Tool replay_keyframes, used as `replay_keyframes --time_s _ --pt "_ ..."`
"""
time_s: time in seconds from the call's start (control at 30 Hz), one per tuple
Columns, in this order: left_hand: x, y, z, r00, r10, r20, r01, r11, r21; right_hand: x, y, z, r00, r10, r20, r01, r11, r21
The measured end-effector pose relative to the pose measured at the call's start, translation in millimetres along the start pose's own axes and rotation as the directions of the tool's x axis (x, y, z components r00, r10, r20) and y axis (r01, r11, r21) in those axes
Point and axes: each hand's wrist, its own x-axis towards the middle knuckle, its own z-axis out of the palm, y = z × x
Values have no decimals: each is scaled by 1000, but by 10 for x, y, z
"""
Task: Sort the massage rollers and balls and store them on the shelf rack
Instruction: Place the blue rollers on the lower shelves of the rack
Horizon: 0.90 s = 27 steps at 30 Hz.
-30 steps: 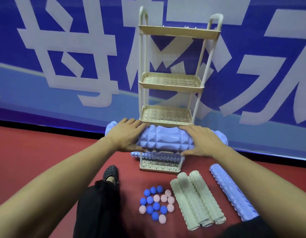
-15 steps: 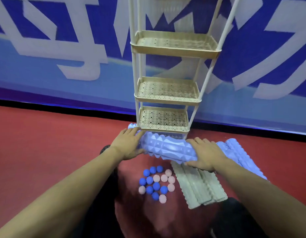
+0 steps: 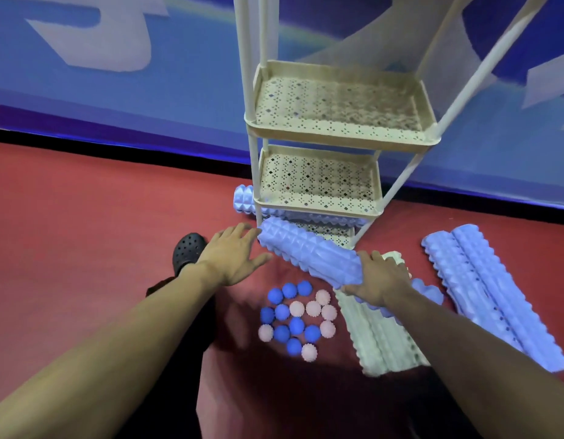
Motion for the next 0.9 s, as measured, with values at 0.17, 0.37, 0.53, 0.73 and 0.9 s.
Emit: replay_keyframes --time_s 0.17,0.37,0.53,0.73,0.9 --pt "267 -21 72 990 -90 110 102 989 -108 318 39 167 997 66 -36 -61 990 128" --pt "563 155 74 994 13 105 -12 1000 -10 644 37 202 991 51 -124 -19 969 246" --pt "640 123 197 991 19 135 -18 1000 -14 942 3 180 986 -35 -166 65 982 179" --pt "718 126 327 986 -13 167 26 997 -79 1280 -161 193 981 -74 -178 109 974 198" --pt "782 170 301 990 -27 135 49 985 -165 1432 -317 266 975 -24 -222 72 975 211"
